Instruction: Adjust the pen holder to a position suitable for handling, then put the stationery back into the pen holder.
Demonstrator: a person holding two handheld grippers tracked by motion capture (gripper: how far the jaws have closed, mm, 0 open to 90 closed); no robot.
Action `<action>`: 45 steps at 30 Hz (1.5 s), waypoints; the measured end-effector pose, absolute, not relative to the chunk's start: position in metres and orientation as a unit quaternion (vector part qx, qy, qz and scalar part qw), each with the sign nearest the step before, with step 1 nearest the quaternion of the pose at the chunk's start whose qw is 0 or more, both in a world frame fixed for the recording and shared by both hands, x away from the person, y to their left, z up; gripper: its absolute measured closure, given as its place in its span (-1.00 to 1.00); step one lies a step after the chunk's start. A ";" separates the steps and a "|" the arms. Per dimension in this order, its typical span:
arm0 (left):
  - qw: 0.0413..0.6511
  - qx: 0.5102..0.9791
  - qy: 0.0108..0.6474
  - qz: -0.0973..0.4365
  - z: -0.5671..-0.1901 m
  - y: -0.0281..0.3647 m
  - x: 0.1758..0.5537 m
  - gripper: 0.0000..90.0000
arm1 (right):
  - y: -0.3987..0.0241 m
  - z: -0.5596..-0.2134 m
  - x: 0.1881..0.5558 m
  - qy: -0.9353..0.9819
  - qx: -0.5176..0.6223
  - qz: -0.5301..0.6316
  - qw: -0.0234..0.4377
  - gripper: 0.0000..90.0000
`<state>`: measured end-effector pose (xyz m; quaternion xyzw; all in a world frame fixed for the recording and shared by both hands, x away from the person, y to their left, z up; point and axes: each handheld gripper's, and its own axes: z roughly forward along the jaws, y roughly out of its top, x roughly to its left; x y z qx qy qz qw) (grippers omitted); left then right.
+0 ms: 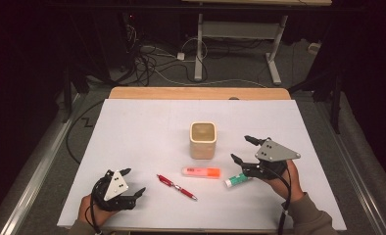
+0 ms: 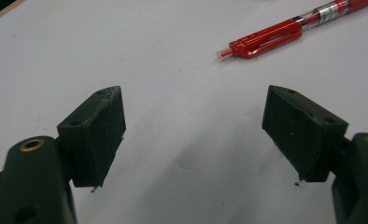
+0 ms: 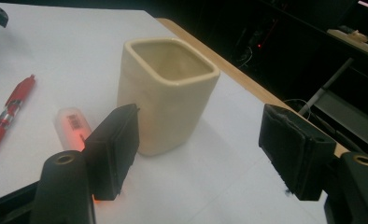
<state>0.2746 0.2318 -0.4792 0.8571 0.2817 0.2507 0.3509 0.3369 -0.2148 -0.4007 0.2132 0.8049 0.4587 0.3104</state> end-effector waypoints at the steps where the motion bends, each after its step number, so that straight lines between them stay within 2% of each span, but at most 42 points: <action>1: 0.351 0.857 0.281 0.251 -0.479 0.232 0.275 -0.53 | -0.215 -0.401 0.337 0.805 0.213 0.459 0.310 -0.34; 15: 0.346 0.863 0.271 0.248 -0.480 0.228 0.275 -0.53 | -0.248 -0.433 0.314 0.803 0.233 0.452 0.311 -0.39; 26: 0.348 0.863 0.272 0.245 -0.481 0.229 0.273 -0.53 | -0.269 -0.465 0.293 0.812 0.261 0.437 0.284 -0.44; 45: 0.349 0.866 0.269 0.236 -0.481 0.225 0.274 -0.53 | -0.272 -0.469 0.287 0.830 0.246 0.427 0.260 -0.43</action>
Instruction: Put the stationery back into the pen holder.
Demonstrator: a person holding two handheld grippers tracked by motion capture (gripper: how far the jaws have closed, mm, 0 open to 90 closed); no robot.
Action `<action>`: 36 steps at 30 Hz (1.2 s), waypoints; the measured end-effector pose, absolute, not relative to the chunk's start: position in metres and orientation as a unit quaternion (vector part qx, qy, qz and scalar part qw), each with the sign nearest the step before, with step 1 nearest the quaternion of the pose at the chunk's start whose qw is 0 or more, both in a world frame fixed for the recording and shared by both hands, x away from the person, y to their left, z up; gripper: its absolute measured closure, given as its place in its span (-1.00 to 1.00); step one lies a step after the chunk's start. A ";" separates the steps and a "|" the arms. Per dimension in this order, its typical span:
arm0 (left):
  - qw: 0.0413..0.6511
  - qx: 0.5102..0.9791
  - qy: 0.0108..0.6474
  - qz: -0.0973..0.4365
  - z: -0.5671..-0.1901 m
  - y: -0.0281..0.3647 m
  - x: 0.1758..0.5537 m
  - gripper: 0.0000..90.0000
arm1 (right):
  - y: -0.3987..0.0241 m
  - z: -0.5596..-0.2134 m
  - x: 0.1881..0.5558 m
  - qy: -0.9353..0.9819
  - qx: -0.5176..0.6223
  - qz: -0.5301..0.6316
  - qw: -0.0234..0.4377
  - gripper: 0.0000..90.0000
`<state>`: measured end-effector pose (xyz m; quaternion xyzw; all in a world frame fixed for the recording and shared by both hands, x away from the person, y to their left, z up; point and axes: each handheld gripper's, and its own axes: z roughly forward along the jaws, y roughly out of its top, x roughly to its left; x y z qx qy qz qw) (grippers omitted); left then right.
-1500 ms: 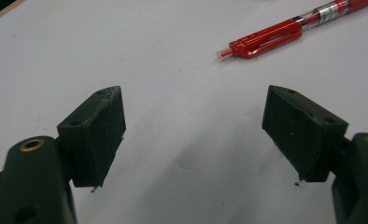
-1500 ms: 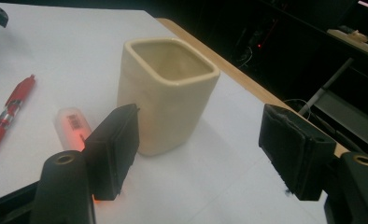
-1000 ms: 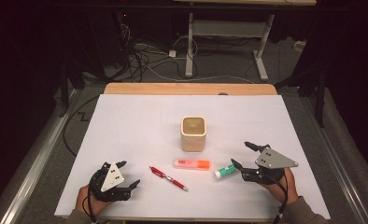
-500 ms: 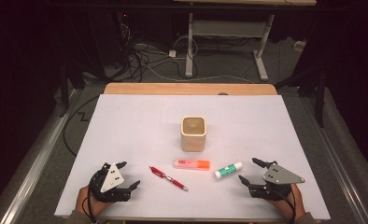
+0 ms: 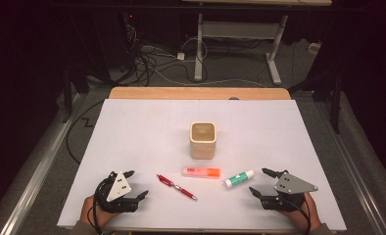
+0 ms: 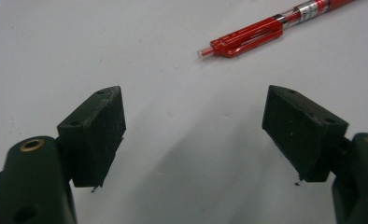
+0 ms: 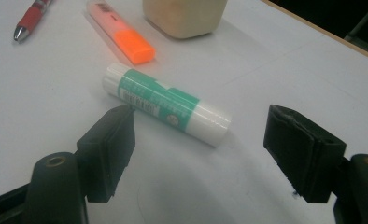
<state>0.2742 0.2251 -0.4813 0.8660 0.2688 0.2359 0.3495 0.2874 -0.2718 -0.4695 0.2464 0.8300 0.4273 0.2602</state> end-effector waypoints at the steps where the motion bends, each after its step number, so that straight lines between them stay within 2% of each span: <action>1: 0.349 0.866 0.268 0.236 -0.481 0.225 0.275 -0.53 | -0.272 -0.470 0.287 0.831 0.244 0.427 0.260 -0.43; 16: 0.350 0.871 0.255 0.231 -0.474 0.217 0.283 -0.53 | -0.276 -0.468 0.285 0.835 0.243 0.421 0.258 -0.46; 36: 0.342 0.897 0.209 0.188 -0.465 0.190 0.287 -0.53 | -0.275 -0.471 0.286 0.840 0.242 0.419 0.246 -0.45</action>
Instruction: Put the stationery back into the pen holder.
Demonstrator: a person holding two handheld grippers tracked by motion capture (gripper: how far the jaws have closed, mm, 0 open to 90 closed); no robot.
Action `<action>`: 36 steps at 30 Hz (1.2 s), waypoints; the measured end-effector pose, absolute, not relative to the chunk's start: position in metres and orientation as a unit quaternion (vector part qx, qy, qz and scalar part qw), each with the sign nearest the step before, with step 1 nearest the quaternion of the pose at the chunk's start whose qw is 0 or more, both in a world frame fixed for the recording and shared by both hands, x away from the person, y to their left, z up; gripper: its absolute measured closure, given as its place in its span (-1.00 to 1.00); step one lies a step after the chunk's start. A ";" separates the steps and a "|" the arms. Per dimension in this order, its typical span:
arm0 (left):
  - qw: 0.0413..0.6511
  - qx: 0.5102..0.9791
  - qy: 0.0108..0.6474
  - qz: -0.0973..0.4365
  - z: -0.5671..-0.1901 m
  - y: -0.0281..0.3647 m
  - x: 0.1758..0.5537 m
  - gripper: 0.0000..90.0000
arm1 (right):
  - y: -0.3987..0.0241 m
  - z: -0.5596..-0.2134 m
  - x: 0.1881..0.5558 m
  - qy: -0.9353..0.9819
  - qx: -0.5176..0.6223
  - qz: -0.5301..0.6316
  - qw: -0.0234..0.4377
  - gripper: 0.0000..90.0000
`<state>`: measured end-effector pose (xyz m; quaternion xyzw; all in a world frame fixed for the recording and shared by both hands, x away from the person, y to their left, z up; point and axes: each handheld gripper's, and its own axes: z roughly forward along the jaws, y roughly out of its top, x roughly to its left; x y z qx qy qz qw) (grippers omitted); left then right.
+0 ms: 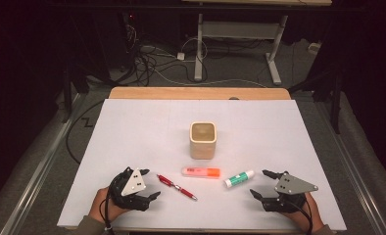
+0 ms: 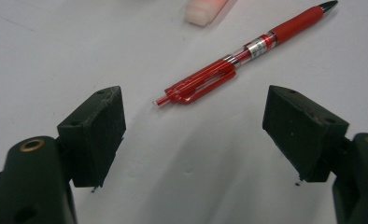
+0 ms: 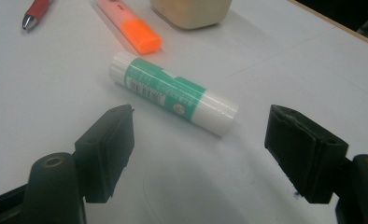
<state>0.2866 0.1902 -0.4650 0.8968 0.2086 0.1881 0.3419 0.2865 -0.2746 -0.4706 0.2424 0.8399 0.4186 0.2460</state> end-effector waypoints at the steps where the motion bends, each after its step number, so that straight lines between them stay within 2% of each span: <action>1: 0.341 0.899 0.203 0.185 -0.464 0.189 0.288 -0.53 | -0.275 -0.471 0.287 0.840 0.242 0.418 0.245 -0.45; 9: 0.302 0.934 0.128 0.139 -0.448 0.159 0.301 -0.46 | -0.274 -0.471 0.287 0.843 0.241 0.419 0.238 -0.44; 19: 0.204 0.975 0.014 0.085 -0.433 0.100 0.323 -0.26 | -0.273 -0.471 0.287 0.845 0.236 0.422 0.230 -0.44; 32: 0.145 0.987 -0.050 0.042 -0.445 0.067 0.336 0.04 | -0.273 -0.471 0.287 0.847 0.235 0.422 0.222 -0.43; 36: 0.097 0.992 -0.070 0.033 -0.441 0.056 0.338 0.14 | -0.273 -0.471 0.287 0.848 0.233 0.422 0.219 -0.42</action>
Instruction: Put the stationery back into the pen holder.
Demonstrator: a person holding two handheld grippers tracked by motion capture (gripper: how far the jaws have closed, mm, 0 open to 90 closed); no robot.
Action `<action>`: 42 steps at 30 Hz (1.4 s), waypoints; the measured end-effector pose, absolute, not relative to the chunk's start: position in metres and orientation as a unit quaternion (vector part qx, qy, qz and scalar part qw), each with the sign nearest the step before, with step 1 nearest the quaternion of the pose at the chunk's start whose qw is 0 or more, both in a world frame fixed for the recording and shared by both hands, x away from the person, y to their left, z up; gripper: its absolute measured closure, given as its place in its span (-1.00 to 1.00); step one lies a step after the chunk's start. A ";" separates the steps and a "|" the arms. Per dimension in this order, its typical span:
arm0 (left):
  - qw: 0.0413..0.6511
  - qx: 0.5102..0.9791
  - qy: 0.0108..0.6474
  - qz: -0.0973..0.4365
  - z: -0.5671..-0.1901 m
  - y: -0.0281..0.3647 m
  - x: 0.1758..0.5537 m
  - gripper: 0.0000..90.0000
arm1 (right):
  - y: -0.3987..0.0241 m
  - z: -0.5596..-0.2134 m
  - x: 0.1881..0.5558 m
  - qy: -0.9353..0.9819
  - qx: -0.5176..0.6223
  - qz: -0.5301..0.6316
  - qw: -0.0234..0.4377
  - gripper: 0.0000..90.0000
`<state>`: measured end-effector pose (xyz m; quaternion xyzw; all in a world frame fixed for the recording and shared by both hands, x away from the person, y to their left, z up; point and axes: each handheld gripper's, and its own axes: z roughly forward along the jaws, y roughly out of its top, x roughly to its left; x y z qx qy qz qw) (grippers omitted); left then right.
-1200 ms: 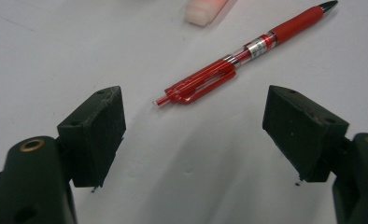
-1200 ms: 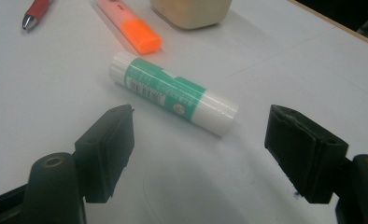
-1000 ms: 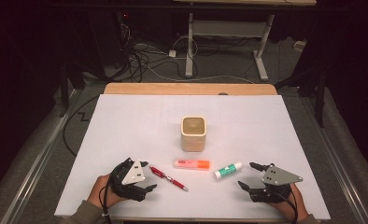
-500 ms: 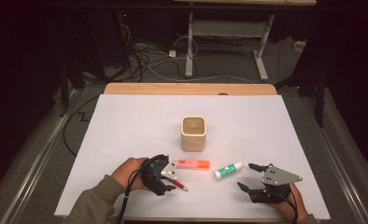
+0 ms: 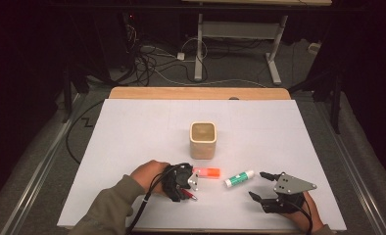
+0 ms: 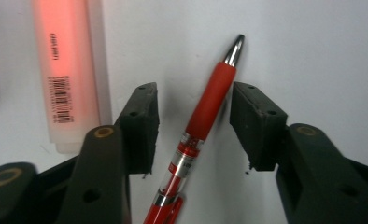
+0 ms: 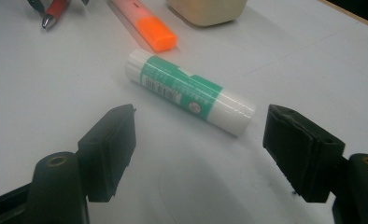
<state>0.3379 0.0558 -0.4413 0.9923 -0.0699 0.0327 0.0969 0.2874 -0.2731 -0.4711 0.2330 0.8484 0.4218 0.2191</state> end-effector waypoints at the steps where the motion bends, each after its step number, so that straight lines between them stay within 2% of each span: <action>1: 0.079 0.993 -0.084 0.033 -0.440 0.053 0.338 0.14 | -0.273 -0.471 0.287 0.848 0.234 0.423 0.218 -0.41; 5: 0.046 0.994 -0.097 0.025 -0.439 0.043 0.338 0.21 | -0.274 -0.471 0.287 0.849 0.234 0.423 0.215 -0.40; 10: 0.030 0.992 -0.120 0.009 -0.439 0.039 0.337 0.50 | -0.274 -0.471 0.287 0.849 0.233 0.423 0.214 -0.39; 15: 0.030 0.990 -0.136 0.004 -0.439 0.039 0.335 0.69 | -0.273 -0.471 0.287 0.850 0.230 0.422 0.215 -0.39; 21: 0.047 0.991 -0.127 0.009 -0.437 0.044 0.336 0.72 | -0.273 -0.471 0.287 0.850 0.229 0.424 0.213 -0.38; 26: 0.081 0.993 -0.086 0.029 -0.429 0.057 0.338 0.72 | -0.276 -0.469 0.288 0.843 0.238 0.438 0.205 -0.38; 32: 0.144 0.986 -0.037 0.075 -0.415 0.081 0.338 0.72 | -0.278 -0.467 0.287 0.835 0.243 0.445 0.216 -0.38; 42: 0.271 0.954 0.044 0.123 -0.403 0.118 0.332 0.72 | -0.280 -0.466 0.287 0.828 0.248 0.455 0.214 -0.36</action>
